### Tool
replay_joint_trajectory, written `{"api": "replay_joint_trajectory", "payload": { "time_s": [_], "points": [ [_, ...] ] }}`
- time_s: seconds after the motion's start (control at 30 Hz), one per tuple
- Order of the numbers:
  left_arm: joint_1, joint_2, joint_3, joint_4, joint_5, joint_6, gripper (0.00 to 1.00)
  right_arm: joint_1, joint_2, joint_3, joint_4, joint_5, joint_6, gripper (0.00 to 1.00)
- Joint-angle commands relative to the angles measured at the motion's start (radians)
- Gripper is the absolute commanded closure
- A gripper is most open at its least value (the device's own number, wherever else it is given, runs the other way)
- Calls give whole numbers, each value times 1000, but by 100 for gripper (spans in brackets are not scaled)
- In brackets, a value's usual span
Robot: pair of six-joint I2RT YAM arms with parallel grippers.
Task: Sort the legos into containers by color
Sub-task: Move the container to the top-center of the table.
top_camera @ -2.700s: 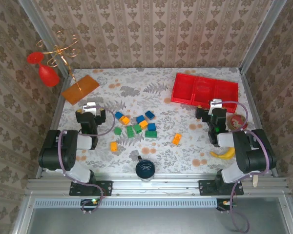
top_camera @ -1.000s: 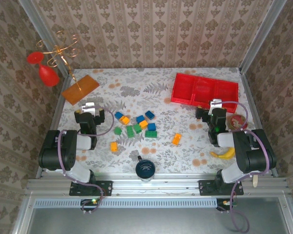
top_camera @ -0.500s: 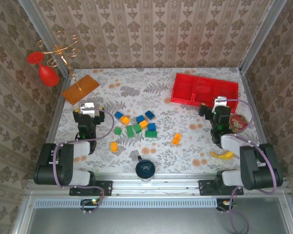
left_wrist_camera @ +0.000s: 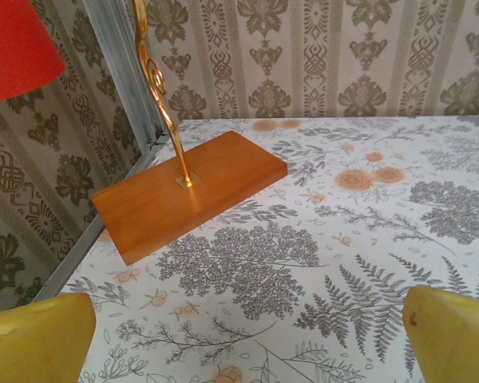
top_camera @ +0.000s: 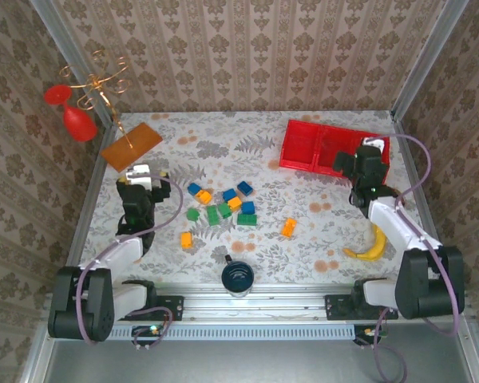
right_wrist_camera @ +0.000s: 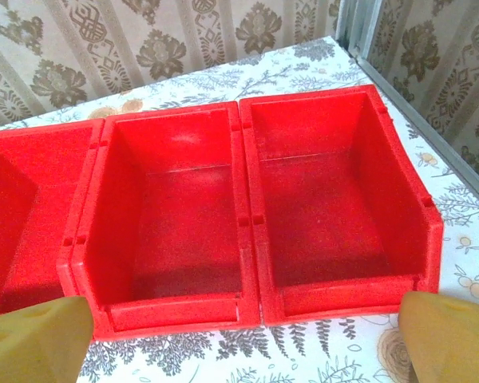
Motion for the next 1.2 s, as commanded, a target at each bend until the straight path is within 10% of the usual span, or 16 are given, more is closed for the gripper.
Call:
{"api": "replay_joint_trajectory", "payload": {
  "time_s": [0.0,0.83,1.17],
  "points": [
    [-5,-39,41,-82,21,-81,0,-7,95,125,-218,-23,56,5],
    [-5,-46,74,-174,34,-136,0,-125,568,521,-422,-260,94,43],
    [-4,-9,96,-180,51,-153,0,-96,662,629,-475,-338,64,74]
  ]
}}
